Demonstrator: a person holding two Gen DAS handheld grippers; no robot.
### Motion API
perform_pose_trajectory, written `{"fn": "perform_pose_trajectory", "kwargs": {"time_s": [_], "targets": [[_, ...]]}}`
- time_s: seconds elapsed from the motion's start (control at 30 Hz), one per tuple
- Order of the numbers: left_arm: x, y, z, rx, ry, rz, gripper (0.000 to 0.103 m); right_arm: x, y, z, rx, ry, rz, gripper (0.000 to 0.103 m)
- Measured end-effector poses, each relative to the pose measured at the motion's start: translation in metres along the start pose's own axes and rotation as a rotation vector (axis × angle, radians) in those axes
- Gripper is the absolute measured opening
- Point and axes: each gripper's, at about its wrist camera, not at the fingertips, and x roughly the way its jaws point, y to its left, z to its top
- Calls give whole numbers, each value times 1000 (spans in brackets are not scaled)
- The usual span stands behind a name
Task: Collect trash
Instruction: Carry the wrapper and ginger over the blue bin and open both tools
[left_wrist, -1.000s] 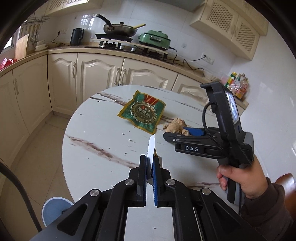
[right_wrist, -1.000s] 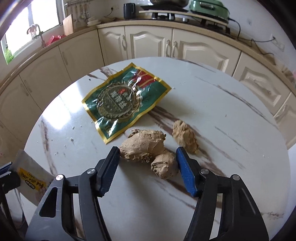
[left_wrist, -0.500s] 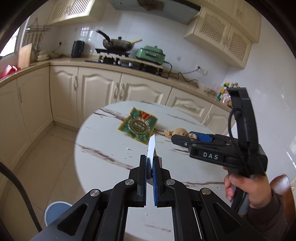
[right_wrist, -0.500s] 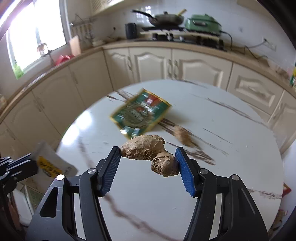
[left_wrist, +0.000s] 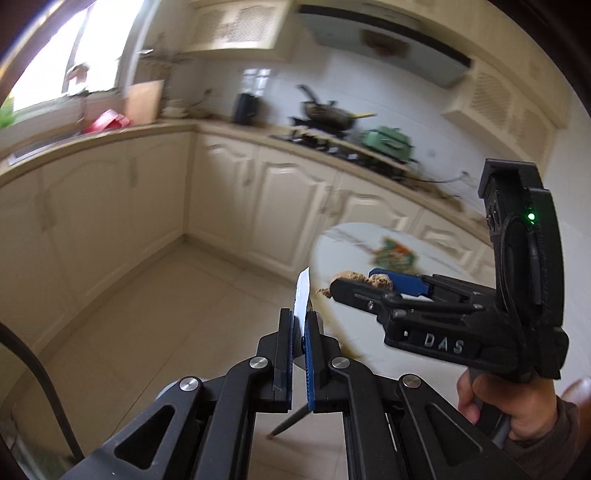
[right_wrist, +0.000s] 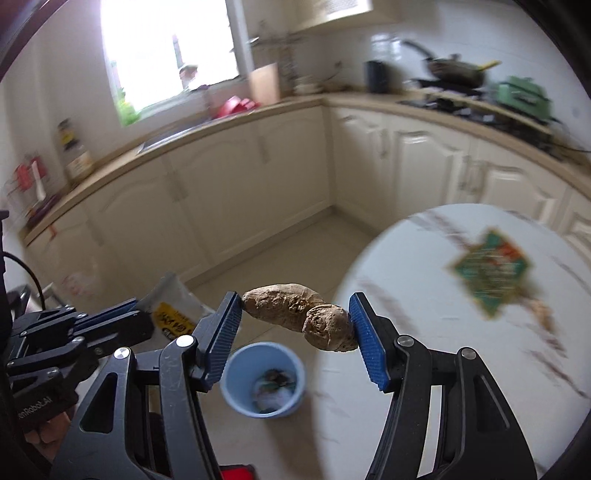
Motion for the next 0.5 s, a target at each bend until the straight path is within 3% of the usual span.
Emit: {"fn": "perform_pose_trajectory", "kwargs": {"time_s": [0.2, 0.5], "targets": [[13, 71, -24, -108, 94, 105, 2, 92, 61, -15, -63, 141, 87, 58], [84, 145, -55, -242, 291, 169, 2, 229, 71, -67, -12, 392, 113, 59]]}}
